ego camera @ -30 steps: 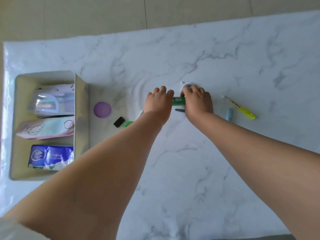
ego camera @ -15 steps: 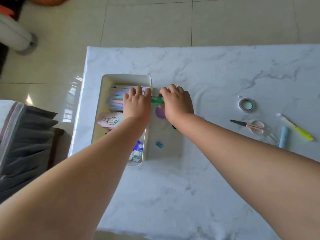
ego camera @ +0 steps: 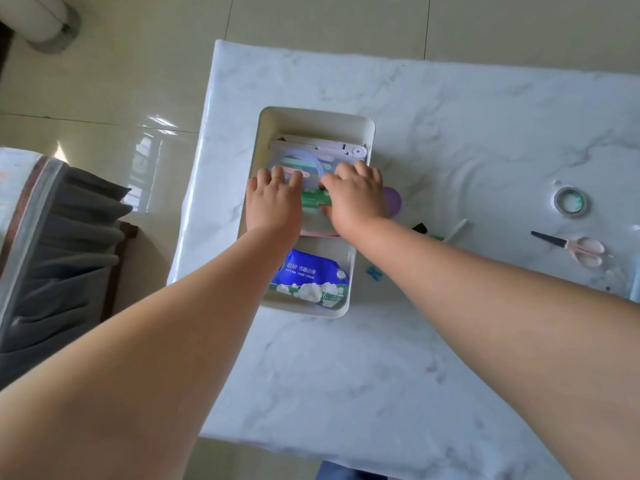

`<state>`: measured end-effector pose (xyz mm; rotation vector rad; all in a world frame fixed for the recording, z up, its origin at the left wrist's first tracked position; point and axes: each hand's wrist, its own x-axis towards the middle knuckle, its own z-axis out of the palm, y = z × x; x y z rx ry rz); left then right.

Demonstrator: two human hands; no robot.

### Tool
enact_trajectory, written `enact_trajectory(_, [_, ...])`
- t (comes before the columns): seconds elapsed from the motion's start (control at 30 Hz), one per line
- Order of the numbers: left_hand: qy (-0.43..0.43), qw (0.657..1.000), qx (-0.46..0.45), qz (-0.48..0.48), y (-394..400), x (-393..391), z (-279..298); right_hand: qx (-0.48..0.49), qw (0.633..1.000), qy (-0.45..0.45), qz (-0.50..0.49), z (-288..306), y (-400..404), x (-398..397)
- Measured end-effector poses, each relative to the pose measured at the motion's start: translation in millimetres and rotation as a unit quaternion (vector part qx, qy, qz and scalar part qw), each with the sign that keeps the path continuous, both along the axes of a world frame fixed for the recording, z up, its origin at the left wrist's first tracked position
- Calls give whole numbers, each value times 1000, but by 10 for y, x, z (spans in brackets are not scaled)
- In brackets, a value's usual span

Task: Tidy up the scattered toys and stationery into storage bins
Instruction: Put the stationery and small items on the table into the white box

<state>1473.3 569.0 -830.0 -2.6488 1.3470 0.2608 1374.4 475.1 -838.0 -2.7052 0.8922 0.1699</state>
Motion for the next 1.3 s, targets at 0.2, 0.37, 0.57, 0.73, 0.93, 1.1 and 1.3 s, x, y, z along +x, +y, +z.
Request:
enact_trajectory(0.2, [23,998,-51,-22,-217,-156,97,-37,992,-98,-63,15,-151,-206])
enact_trajectory(0.37, [39,993,-88,-72,-562,-539,194,-44,986,-82,-141,34,-466,-680])
enact_trajectory(0.57, [95,979,-124,-132,-785,-1273,44,-2,986,-6,-164,-104,-710,-1437])
enact_trajectory(0.73, [167,983,-53,-57,-795,-1676,-311,72,988,39,-135,-330,-777,-1886])
enact_trajectory(0.93, [185,982,-36,20,-863,-1869,-593,60,988,43,-135,-582,-774,-1946])
enact_trajectory(1.1, [187,980,-44,44,-940,-1892,-595,13,988,58,-142,-613,-789,-1948])
enact_trajectory(1.3, [179,982,-55,29,-747,-1728,-232,-1,988,36,-150,-323,-692,-1810])
